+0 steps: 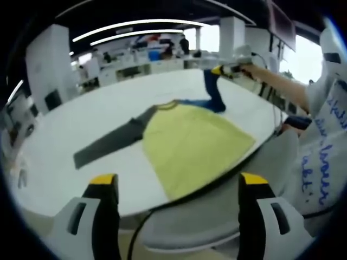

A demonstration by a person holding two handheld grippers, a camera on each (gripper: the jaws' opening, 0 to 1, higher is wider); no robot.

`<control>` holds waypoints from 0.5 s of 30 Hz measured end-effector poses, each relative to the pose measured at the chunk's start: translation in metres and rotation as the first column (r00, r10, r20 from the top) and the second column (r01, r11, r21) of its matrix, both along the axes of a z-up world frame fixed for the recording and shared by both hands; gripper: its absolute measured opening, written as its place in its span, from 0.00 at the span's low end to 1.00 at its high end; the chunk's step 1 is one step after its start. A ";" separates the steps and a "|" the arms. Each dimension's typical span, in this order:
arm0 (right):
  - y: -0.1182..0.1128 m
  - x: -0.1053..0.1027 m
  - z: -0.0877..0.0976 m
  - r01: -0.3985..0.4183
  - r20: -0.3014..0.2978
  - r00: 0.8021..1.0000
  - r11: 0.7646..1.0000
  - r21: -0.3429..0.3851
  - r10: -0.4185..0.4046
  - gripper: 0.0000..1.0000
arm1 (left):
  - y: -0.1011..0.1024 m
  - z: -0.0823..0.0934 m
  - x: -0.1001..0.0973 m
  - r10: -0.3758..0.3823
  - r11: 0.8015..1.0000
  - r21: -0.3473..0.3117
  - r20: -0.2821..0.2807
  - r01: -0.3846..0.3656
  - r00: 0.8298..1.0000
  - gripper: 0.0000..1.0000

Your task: Fold the garment on the visible template until the final outline fits inside the template.

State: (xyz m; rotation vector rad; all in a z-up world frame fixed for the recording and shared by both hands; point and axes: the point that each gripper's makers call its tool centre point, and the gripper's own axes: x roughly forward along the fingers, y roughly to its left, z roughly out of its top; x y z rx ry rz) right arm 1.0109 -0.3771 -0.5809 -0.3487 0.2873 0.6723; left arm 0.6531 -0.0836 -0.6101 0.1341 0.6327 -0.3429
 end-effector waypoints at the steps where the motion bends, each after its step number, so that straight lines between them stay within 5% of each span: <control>1: 0.001 0.000 0.002 -0.001 0.003 1.000 1.000 0.003 0.001 0.02 | 0.000 0.000 0.000 -0.002 1.000 0.000 0.000 0.002 1.000 0.87; 15: 0.035 -0.005 0.008 -0.056 0.012 0.998 0.998 0.003 0.056 0.02 | 0.000 0.005 0.000 -0.016 1.000 0.004 0.009 0.016 1.000 0.89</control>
